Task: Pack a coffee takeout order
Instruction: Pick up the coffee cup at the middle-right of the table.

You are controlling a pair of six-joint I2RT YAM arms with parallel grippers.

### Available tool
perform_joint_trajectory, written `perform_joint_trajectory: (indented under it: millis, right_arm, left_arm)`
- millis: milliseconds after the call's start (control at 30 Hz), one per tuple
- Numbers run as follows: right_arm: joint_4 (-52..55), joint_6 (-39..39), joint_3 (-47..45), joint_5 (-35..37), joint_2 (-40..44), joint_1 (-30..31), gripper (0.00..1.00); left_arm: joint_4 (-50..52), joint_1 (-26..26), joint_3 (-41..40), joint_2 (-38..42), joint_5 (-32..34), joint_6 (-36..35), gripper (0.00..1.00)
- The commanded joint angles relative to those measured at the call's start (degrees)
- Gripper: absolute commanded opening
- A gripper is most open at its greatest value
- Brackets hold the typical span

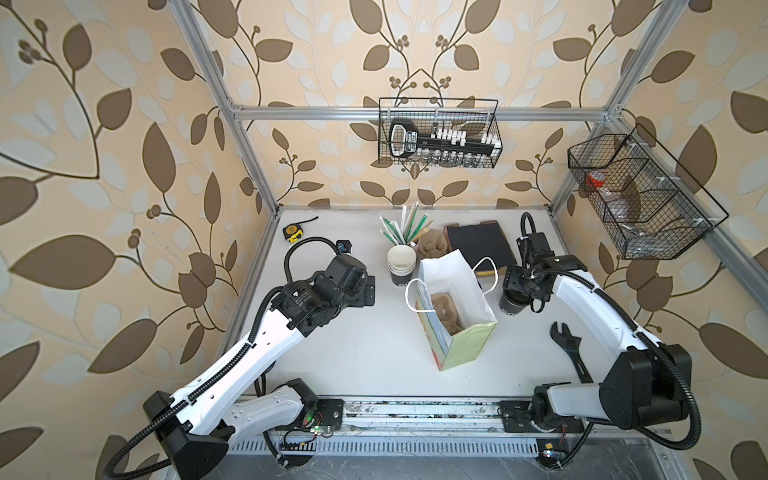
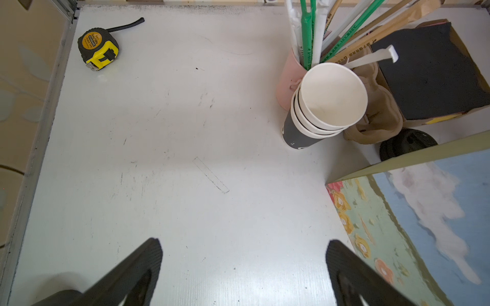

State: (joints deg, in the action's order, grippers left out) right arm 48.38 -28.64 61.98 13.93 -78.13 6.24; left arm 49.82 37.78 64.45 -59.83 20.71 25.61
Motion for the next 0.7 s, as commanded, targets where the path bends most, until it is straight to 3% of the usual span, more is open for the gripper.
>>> perform_joint_trajectory:
  millis: [0, 500, 667]
  right_arm:
    - [0.27, 0.04, -0.58, 0.43, -0.56, -0.27, 0.77]
    - [-0.75, 0.09, -2.31, 0.47, -0.36, -0.18, 0.77]
    - [-0.79, 0.17, -2.73, 0.13, -0.09, -0.23, 0.70]
  left_arm:
    - [0.10, -0.68, -0.25, 1.03, 2.58, -0.58, 0.99]
    - [0.10, -0.67, -0.29, 1.28, 2.93, -0.67, 0.99]
    - [0.35, -0.71, -0.42, 0.95, 2.86, -0.38, 0.99]
